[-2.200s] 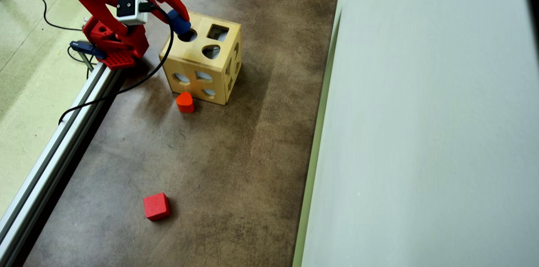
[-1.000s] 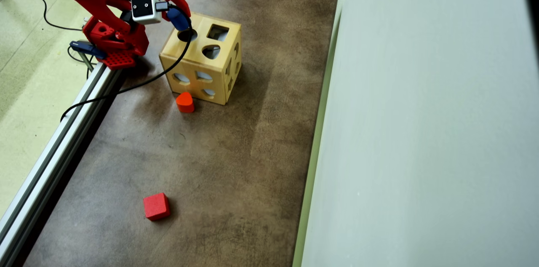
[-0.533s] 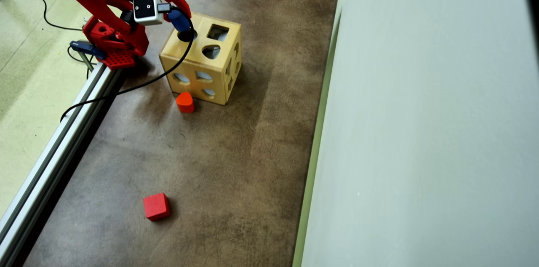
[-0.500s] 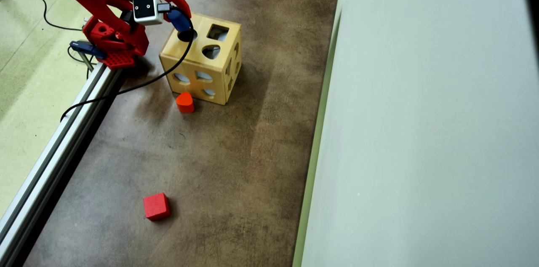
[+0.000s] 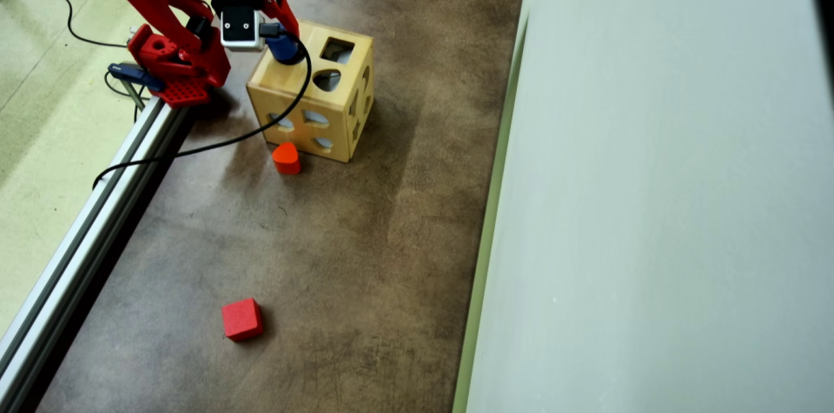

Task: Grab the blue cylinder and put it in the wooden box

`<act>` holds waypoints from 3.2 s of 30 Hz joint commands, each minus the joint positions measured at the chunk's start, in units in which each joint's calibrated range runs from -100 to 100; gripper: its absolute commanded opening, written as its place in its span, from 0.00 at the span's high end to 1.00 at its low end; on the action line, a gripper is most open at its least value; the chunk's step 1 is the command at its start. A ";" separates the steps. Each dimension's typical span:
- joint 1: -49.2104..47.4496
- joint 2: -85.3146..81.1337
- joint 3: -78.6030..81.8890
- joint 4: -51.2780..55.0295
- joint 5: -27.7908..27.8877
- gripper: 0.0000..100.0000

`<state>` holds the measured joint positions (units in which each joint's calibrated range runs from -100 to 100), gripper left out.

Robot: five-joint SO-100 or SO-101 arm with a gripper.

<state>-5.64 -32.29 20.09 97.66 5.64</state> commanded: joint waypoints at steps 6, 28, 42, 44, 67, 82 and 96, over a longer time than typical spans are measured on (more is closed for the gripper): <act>0.37 4.31 -0.59 -5.06 0.15 0.85; -3.20 3.46 -0.77 -1.36 0.15 0.85; -2.98 1.08 -0.95 -0.96 0.15 0.84; -2.98 1.08 -0.95 -0.96 0.15 0.83; -2.46 -16.42 -12.58 0.17 0.20 0.61; -2.31 -53.61 -21.97 0.25 -0.10 0.61; -2.23 -62.19 -12.49 0.41 0.10 0.61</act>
<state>-8.08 -92.29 4.20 97.50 5.45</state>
